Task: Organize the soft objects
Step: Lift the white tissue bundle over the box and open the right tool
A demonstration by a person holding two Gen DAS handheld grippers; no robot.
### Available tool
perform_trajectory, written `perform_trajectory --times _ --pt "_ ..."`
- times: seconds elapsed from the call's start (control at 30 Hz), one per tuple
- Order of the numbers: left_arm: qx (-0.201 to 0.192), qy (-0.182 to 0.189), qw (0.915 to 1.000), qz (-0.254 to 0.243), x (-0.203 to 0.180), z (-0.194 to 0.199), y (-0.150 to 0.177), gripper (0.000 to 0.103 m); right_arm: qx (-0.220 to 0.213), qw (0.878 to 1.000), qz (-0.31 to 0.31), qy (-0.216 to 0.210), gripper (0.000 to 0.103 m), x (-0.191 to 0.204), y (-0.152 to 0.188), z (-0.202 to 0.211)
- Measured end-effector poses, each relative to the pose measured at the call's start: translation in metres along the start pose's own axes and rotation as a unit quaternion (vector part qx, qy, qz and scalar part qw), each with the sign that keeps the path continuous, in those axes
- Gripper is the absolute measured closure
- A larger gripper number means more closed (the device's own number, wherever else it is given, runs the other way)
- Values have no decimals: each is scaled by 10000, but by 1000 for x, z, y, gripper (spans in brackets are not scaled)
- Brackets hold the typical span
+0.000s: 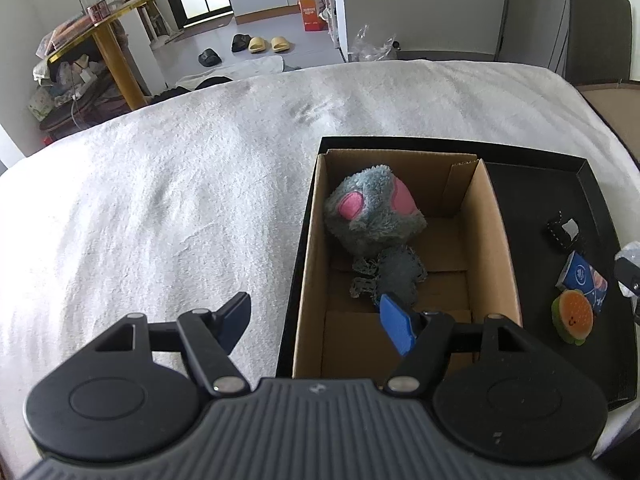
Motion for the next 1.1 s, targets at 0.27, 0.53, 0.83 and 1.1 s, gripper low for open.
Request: perform_trajectory --times 0.27,0.53,0.83,1.1 --pt "2 258 9995 173 9 -6 4 33 -346 9986 357 -174 58 28 -16 11" --pt "-65 346 9994 39 9 -8 5 33 -520 9935 806 -618 58 66 -32 23" --pt "-38 620 9980 121 16 -14 4 37 -414 9857 1173 -1138 58 108 -41 28" --pt "233 702 9970 223 21 -27 3 42 -208 9836 1307 -1229 58 131 -43 21"
Point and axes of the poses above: each gripper's, at about its wrist camera, not at the fingertips, and z roughly against the way its jaws point, x to its left, y to its underside, the point moved 7 cm from there along -z, roughly the way its jaws point, and after that the axes turned 13 degrees about x, right-handed, at the moved point
